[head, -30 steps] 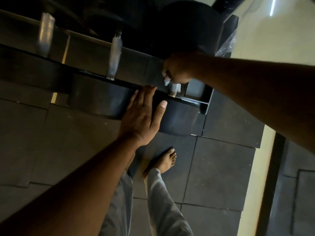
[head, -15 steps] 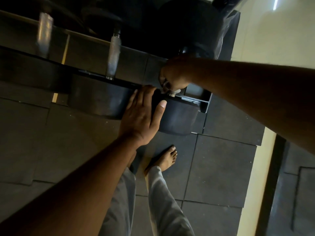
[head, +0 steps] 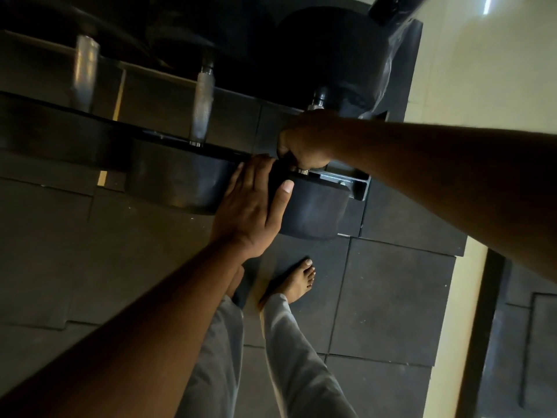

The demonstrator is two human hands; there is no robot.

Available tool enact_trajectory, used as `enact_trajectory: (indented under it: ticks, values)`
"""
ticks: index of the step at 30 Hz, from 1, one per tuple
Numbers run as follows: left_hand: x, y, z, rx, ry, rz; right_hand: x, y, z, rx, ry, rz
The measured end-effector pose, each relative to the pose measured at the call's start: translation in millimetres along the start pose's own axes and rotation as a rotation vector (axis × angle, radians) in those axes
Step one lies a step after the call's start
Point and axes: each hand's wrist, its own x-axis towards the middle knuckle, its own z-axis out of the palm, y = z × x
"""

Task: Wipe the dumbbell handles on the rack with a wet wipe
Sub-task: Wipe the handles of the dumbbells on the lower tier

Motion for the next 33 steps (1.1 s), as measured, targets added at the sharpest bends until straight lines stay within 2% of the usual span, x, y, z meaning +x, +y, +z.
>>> enact_trajectory:
  ticks: [4,7,12,17,24,28,33]
  values:
    - [-0.2,5.0,-10.6,-0.015,-0.070,-0.056,-5.2,0.8,-2.1,0.087,0.107,0.024]
    - [0.8,8.8,-25.6,0.026,-0.111,-0.067,-15.0,-0.3,6.2,0.307,0.130,0.136]
    - [3.1,21.6,-59.6,0.060,-0.073,-0.071,-58.8,-11.5,24.2,0.682,0.419,0.292]
    - [-0.4,35.3,-103.0,0.096,-0.075,-0.009,-113.9,-31.7,15.4,0.849,0.555,0.413]
    - [-45.7,80.0,-174.2,0.138,-0.079,0.041,-205.1,-81.1,-23.6,1.074,0.637,0.385]
    - [-92.2,115.4,-212.6,0.136,-0.106,0.084,-262.5,-123.4,-50.5,1.081,0.725,0.409]
    - [-139.0,153.7,-264.9,0.139,-0.111,0.130,-318.3,-166.3,-77.5,0.971,0.782,0.405]
